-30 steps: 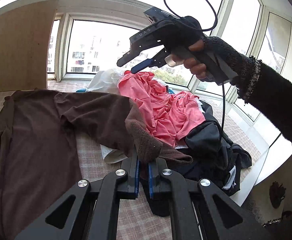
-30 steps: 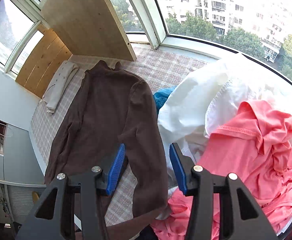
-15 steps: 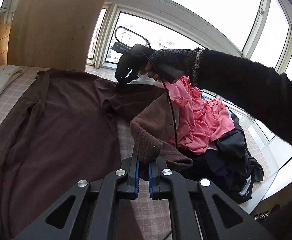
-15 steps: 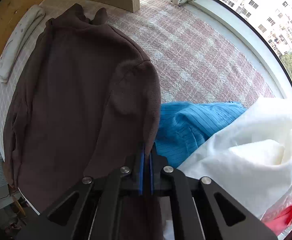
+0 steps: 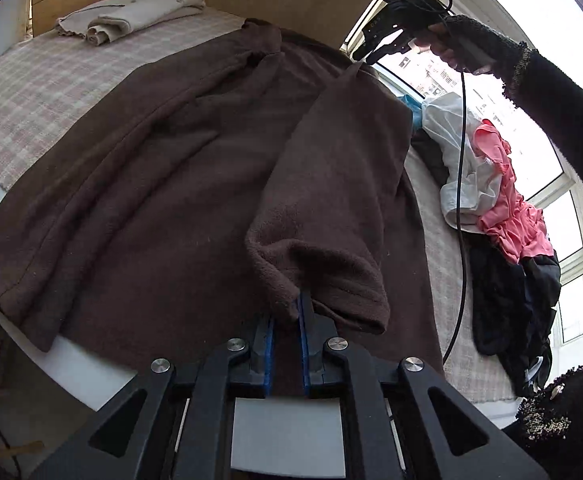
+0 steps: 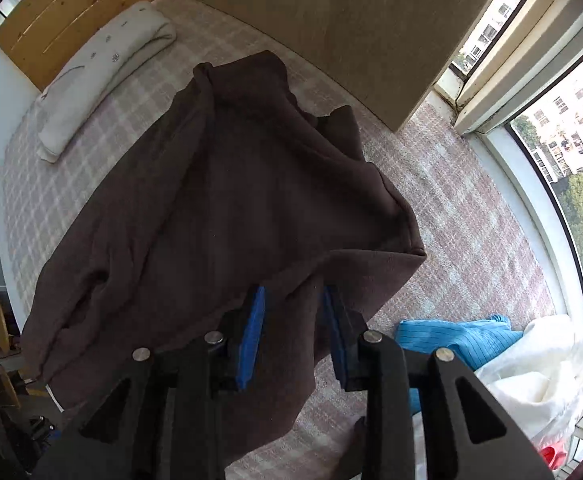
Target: Fold clothes
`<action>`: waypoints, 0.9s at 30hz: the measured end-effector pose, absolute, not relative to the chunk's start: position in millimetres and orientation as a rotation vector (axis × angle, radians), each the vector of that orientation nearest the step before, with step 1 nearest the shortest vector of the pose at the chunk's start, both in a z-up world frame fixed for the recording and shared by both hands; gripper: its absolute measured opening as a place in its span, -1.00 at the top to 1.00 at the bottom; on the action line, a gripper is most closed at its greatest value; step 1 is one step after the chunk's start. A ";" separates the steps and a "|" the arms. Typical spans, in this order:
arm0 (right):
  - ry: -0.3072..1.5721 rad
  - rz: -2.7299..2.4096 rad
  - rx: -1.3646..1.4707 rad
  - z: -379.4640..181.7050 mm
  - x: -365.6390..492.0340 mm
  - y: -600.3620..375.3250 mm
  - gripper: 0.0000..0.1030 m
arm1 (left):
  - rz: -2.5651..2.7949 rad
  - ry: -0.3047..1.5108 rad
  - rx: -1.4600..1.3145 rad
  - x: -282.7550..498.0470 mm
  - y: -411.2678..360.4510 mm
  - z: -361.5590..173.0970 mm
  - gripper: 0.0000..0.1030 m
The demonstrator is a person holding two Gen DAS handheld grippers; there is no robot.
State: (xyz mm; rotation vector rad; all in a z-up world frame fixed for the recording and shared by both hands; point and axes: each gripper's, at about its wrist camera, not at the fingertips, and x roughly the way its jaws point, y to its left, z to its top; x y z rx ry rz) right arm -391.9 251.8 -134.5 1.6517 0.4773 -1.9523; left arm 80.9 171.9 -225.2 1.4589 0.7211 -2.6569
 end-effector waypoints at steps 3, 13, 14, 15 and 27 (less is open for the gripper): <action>0.421 -2.064 1.572 -121.6 -356.7 304.8 0.21 | -2.694 0.603 1.455 87.2 165.5 -212.2 0.77; 0.262 -2.013 1.601 -183.8 -263.0 359.3 0.21 | -2.874 0.192 1.485 76.7 180.8 -171.3 0.67; 0.259 -2.003 1.595 -186.1 -259.1 354.6 0.21 | -2.878 0.144 1.508 76.3 182.6 -174.7 0.66; 0.258 -1.993 1.589 -188.3 -255.4 350.0 0.21 | -2.881 0.096 1.530 75.9 184.4 -178.0 0.66; 0.080 -1.773 1.440 -168.7 -114.1 296.9 0.24 | -2.870 -0.432 1.765 71.9 188.3 -222.9 0.63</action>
